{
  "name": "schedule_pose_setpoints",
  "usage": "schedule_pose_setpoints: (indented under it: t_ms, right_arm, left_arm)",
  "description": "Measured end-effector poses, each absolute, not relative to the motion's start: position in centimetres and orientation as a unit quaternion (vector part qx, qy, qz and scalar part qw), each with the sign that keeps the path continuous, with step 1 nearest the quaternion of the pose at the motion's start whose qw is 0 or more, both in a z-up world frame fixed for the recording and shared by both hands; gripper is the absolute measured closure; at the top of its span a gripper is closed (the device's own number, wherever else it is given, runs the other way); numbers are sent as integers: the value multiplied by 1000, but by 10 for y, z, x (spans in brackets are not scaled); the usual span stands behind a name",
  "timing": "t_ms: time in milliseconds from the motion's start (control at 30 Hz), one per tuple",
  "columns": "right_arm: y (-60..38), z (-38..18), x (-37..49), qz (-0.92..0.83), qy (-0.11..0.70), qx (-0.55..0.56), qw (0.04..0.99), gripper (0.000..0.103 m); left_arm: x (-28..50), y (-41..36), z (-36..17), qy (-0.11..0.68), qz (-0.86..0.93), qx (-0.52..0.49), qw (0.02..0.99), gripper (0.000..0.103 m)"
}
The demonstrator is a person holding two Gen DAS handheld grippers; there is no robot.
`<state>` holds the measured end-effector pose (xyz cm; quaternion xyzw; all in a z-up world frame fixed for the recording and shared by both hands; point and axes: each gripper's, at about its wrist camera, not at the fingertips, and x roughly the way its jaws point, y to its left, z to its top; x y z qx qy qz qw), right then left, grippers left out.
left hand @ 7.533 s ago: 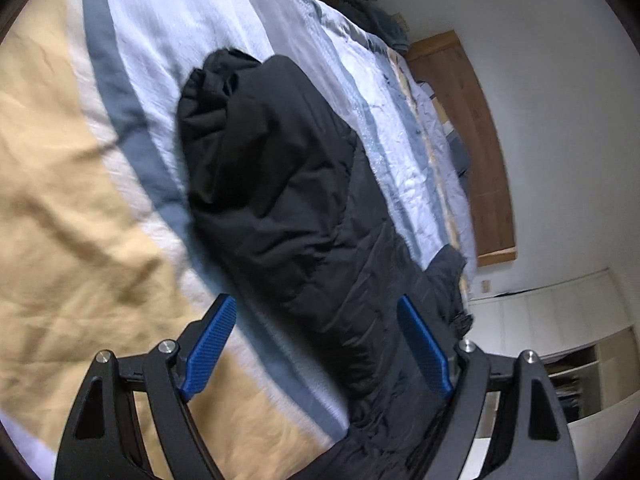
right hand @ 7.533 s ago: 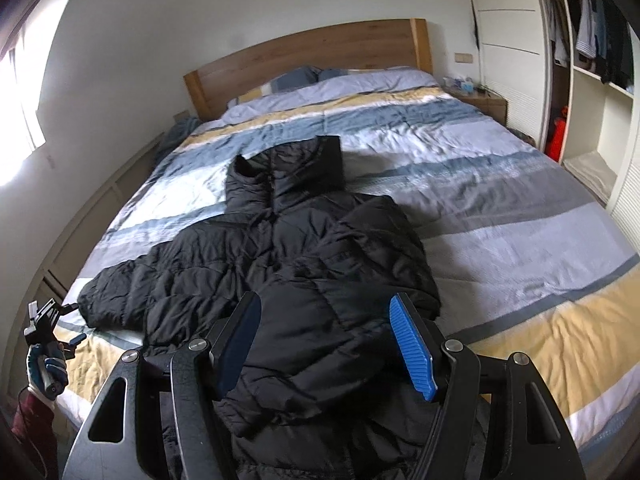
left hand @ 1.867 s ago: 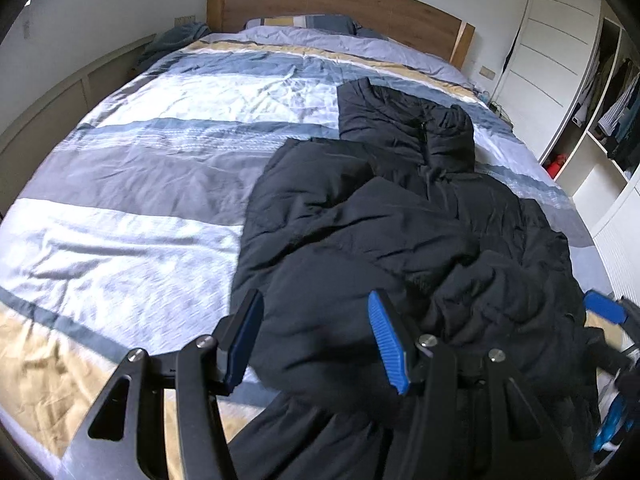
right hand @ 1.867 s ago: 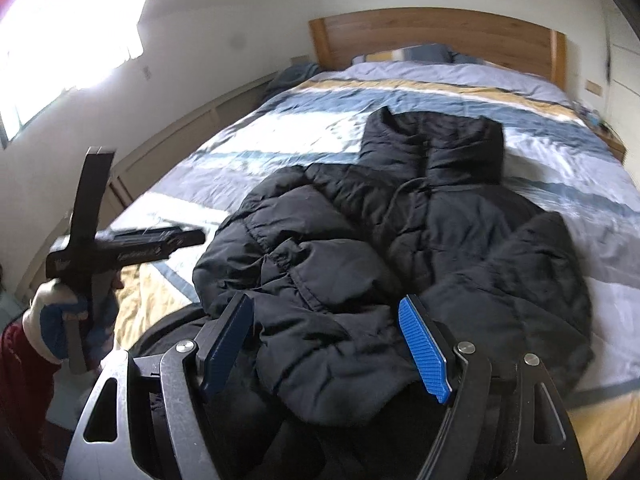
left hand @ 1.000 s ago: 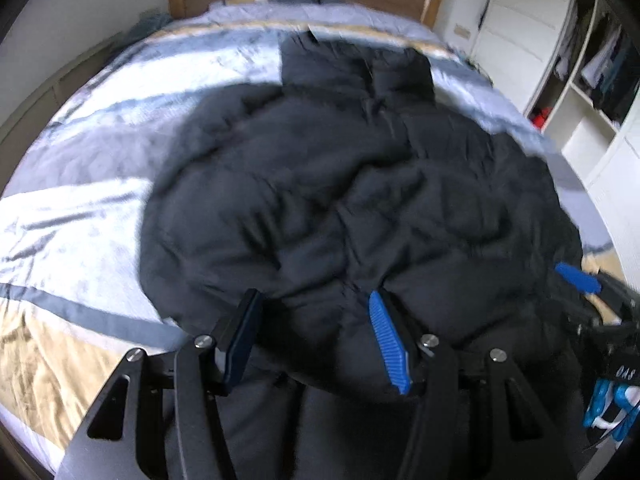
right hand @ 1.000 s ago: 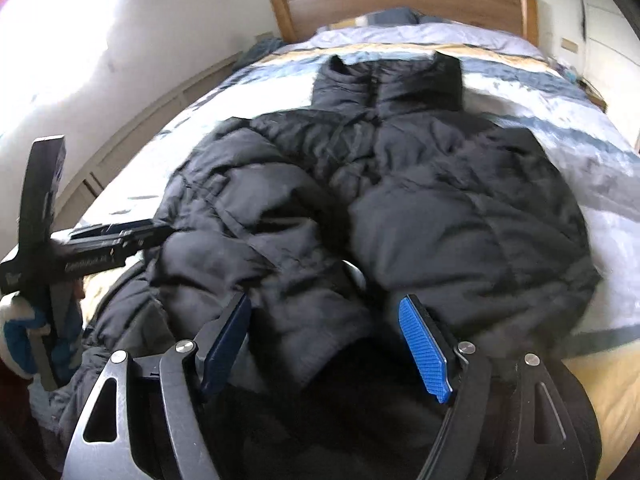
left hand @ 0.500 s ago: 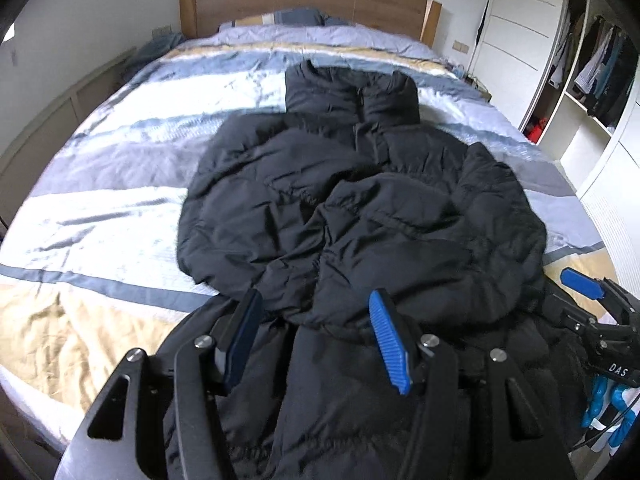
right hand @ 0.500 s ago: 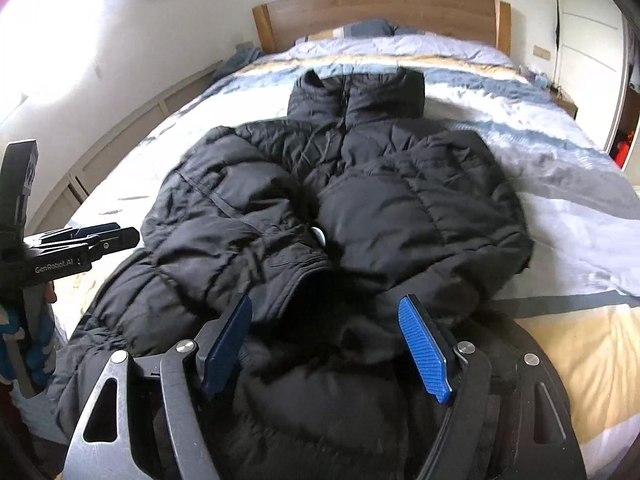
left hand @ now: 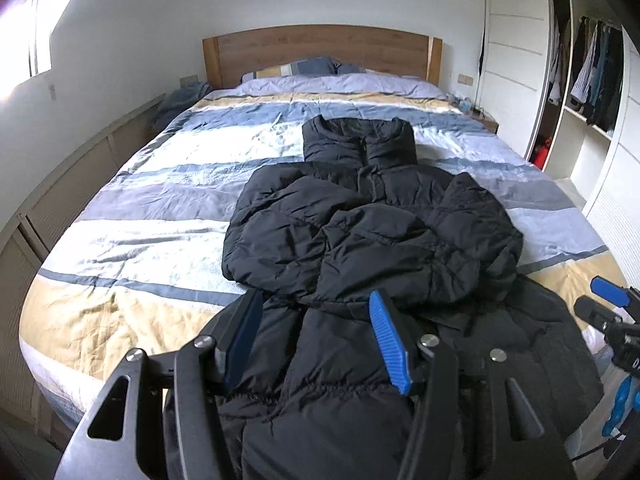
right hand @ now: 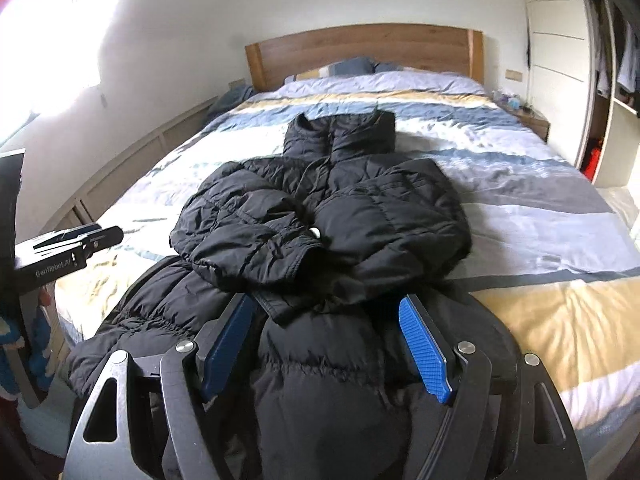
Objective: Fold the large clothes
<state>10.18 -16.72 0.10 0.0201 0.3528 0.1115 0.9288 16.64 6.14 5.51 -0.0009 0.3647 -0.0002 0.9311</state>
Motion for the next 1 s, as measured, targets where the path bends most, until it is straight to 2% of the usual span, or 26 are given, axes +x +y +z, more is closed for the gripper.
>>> schedule_pose_setpoints:
  t_ms: [500,667,700,733,800,1000]
  right_arm:
    - [-192,34,90,83,318,46,943,22]
    - [-197,40,101,81,314,54,944,22]
    - [-198,40,104,80,314,55,944,22]
    - [-199,40,106,79,314,56,944,21]
    - [-202,39,110,77,315,59,944,21]
    - [-216,28,125,68,327,73,940,21]
  left_arm:
    - [135,75,105,274,1,-12,962,49]
    - [145,73,110,282,2,2,959,49]
    - [149,71,110,283,1,5,959,47]
    - [152,70,111,284,-2,7,959,41]
    - [156,68,110,283,-4,10,959,39]
    - [176,62,100,298,-8,16,955,38]
